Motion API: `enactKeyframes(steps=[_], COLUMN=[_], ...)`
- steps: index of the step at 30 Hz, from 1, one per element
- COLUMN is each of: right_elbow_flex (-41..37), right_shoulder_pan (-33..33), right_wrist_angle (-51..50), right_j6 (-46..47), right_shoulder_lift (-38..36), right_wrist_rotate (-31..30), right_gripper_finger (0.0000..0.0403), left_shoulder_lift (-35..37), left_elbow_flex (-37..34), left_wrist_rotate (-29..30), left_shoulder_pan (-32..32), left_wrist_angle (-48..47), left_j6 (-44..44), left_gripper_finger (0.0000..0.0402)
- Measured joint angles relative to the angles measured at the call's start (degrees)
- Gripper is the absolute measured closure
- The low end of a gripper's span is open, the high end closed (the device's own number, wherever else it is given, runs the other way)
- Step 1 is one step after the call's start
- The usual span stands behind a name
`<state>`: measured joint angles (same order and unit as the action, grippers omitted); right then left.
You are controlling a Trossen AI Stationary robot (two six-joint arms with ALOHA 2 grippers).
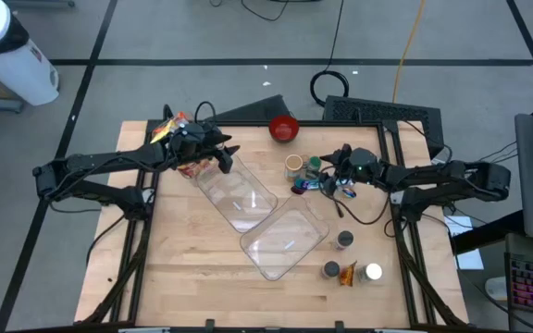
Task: Pick & Place Food Item
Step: Put the green seasoning bottle into the middle transparent bin
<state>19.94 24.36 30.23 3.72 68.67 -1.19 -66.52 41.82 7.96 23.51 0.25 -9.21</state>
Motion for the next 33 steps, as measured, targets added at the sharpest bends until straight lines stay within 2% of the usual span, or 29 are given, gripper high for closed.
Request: enactKeyframes(steps=[24, 28, 33], right_elbow_flex=[0.01, 0.0, 0.0], right_shoulder_pan=[0.07, 0.07, 0.07], right_wrist_angle=[8.12, 8.19, 8.1], right_j6=[-4.31, -4.45, -5.08], right_shoulder_lift=[12.94, 12.93, 12.13], right_wrist_rotate=[-0.18, -0.2, -0.4], right_gripper_finger=[0.0125, 0.0151, 0.0213], left_shoulder_lift=[0.0, 0.0, 0.0], left_elbow_flex=[0.0, 0.0, -0.02], left_wrist_rotate=[-0.06, -0.06, -0.06], left_shoulder_pan=[0.02, 0.02, 0.02], left_wrist_angle=[0.0, 0.0, 0.0], left_j6=[-0.02, 0.0, 0.0], left_gripper_finger=[0.0172, 0.0172, 0.0172])
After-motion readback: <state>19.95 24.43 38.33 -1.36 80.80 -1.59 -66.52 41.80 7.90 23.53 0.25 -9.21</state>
